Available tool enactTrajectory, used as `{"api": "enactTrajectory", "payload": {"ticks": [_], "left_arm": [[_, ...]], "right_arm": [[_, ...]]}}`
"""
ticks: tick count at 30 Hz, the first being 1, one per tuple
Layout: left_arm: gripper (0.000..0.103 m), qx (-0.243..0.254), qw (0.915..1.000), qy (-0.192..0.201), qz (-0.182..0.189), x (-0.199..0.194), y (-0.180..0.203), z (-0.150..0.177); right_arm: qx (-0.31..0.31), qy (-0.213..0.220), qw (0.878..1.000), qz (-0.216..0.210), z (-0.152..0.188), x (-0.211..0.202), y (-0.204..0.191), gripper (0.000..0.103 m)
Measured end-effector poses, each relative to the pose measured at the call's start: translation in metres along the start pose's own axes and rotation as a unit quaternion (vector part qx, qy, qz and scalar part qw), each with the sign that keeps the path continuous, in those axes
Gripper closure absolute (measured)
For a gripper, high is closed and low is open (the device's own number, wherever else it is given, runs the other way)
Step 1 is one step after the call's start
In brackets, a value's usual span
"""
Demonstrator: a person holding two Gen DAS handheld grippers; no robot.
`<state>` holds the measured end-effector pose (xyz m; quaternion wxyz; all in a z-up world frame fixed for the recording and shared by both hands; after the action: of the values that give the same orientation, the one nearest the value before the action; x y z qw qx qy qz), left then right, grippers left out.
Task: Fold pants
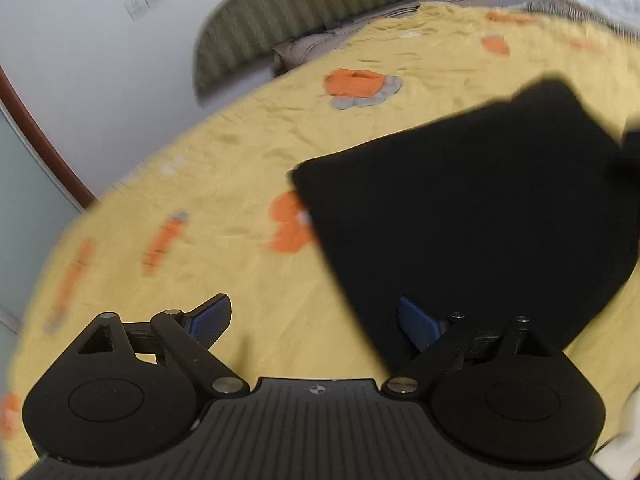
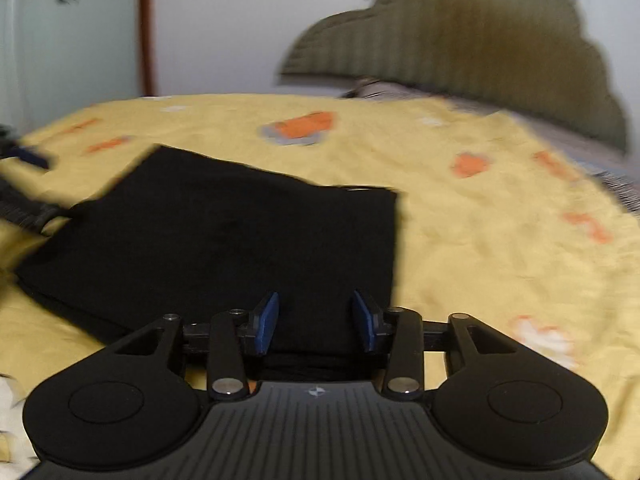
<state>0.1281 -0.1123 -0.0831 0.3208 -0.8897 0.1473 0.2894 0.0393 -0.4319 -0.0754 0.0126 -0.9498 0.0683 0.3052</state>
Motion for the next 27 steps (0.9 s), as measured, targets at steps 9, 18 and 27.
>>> {"api": "enactTrajectory", "payload": {"ticks": [9,18,27], "left_arm": [[0.01,-0.179,0.983,-0.04,0.011,-0.012,-0.076,0.024],[0.01,-0.359,0.9007,-0.095,0.226,-0.005,-0.07,0.04],[0.033,-0.422,0.8409,-0.107,0.321,0.02,-0.036,0.028]], "right_arm": [[-0.153,0.09,0.973,-0.144,-0.005,-0.047,-0.131,0.053],[-0.427,0.106,0.895,-0.075,0.042,-0.016,-0.228,0.053],[-0.29,0.098,0.94,-0.148,0.013,-0.025,-0.203,0.084]]}}
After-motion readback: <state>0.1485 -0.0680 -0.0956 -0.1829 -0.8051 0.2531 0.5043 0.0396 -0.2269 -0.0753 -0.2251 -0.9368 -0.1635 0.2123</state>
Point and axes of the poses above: each gripper's, at about its wrist camera, not at the fingertips, and x roughly the way its jaws point, y to its right, z to its underside, the point moved 5 cm from there along x, roughly the way its jaws point
